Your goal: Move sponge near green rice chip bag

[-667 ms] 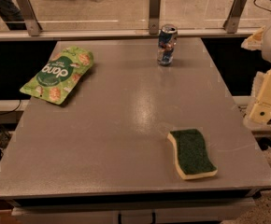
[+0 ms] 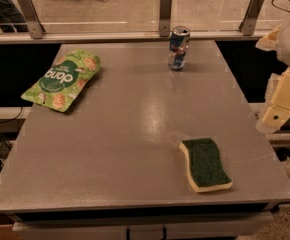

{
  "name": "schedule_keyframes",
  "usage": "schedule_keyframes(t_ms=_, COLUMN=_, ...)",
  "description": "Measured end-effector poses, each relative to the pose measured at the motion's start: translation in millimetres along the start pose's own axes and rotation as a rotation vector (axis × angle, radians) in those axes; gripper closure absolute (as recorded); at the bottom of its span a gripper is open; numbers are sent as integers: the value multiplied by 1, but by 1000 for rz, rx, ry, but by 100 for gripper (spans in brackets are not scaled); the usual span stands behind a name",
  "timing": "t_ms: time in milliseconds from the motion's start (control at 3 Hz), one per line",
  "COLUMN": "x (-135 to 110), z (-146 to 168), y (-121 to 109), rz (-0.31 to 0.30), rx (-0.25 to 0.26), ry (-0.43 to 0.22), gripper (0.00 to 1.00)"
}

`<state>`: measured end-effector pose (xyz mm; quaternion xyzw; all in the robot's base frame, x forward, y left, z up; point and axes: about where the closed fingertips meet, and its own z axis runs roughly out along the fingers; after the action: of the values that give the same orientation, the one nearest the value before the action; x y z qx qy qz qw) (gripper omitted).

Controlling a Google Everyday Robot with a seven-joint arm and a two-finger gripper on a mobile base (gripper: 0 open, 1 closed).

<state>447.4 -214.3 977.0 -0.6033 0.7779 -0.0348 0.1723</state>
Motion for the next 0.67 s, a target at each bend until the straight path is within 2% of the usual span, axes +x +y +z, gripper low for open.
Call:
schedule_keyframes(t_ms=333, x=-8, z=21, y=-12, rz=16, rx=-9, ry=-11, gripper=0)
schedule_keyframes(t_ms=667, x=-8, z=41, y=-7, rz=104, rx=-25, ry=-13, gripper=0)
